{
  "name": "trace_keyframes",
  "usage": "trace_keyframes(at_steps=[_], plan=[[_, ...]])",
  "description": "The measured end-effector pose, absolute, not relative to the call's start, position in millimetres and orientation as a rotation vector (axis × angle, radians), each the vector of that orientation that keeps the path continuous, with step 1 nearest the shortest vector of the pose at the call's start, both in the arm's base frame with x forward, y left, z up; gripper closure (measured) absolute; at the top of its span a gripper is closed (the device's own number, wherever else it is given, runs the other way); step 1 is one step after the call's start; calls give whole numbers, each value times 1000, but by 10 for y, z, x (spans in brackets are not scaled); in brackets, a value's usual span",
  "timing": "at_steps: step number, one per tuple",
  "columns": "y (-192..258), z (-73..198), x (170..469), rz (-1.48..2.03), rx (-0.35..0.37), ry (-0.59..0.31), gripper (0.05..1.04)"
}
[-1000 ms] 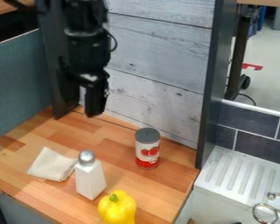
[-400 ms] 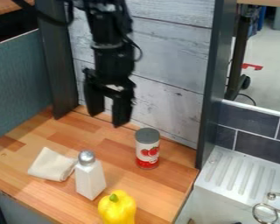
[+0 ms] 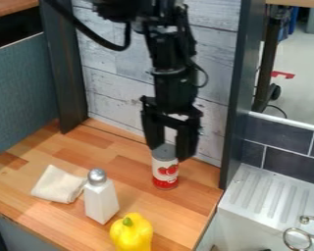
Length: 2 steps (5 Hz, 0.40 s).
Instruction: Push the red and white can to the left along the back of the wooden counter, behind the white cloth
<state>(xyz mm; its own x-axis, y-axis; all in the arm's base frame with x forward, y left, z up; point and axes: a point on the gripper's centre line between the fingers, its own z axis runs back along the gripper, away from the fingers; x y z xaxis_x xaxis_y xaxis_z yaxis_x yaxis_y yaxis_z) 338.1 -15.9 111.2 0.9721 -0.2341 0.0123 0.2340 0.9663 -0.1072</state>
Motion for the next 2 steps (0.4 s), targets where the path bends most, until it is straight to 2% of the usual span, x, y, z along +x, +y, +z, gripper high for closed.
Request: trace_keyframes(at_steps=[2], plan=[[-443,880,3633,-263,-115,12,81]])
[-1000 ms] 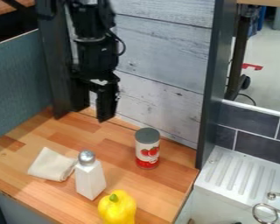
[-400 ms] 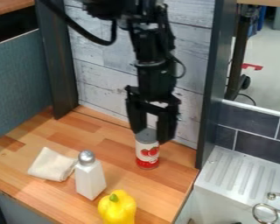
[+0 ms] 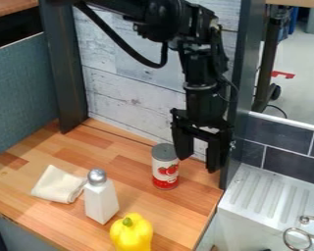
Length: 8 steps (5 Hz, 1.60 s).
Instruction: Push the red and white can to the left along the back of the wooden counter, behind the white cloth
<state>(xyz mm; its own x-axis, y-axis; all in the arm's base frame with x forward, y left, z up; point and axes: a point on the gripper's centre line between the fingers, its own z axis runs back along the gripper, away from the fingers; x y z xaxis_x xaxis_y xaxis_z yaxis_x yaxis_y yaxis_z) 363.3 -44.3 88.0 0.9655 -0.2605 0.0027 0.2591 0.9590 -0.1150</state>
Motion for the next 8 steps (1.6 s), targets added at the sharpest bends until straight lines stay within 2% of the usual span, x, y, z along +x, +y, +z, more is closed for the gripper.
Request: trace_keyframes(at_steps=[2,4,5,8], plan=[[-427,668,3684,-224,-100,57,81],[-420,613,3805,-242,-97,-33,81],[-324,614,3834,-219,-94,-47,81],[335,361,3897,-99,-78,-16,81]])
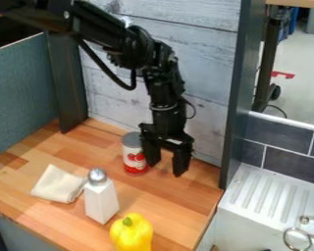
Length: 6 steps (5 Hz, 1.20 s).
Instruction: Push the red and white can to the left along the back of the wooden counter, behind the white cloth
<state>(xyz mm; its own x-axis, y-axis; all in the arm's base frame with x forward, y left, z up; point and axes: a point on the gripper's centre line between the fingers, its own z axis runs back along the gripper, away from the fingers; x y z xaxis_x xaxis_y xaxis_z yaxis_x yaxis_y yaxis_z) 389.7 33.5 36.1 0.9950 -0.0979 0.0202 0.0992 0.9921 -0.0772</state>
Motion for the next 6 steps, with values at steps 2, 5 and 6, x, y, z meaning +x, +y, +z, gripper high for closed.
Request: trace_keyframes(at_steps=[2,5,6], plan=[[1080,435,3816,36,-19,-5,81],[1466,517,3605,60,-35,46,81],[1236,855,3498,-27,-100,11,81]])
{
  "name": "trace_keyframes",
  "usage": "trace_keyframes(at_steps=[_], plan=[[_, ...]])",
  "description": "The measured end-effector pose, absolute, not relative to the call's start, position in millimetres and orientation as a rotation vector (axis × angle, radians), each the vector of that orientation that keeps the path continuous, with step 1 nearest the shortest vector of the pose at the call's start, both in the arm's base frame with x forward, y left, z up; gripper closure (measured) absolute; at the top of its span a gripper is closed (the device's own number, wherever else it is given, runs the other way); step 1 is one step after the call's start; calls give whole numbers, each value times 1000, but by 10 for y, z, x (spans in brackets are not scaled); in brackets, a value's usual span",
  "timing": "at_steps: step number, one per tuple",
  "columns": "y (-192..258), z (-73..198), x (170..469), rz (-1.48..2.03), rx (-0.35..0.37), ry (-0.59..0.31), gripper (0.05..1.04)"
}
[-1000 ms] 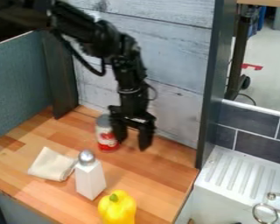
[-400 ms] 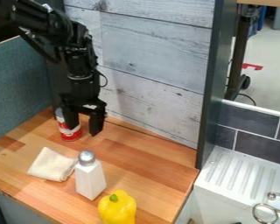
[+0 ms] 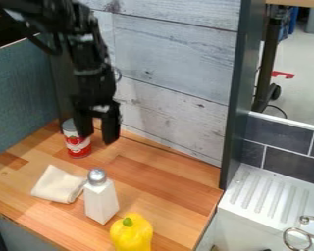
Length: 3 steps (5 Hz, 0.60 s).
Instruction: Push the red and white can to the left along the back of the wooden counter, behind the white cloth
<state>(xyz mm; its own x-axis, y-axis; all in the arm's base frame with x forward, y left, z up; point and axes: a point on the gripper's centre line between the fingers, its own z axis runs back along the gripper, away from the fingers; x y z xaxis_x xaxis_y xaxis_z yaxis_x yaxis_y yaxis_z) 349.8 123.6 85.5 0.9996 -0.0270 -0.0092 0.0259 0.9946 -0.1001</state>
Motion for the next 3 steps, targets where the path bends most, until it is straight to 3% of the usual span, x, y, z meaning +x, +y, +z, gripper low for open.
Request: trace_keyframes(at_steps=[1,2,3], plan=[[790,1322,3239,-164,-118,-34,81],[520,1619,2793,-195,-92,-3,81],[268,1746,2436,-223,-40,27,81]])
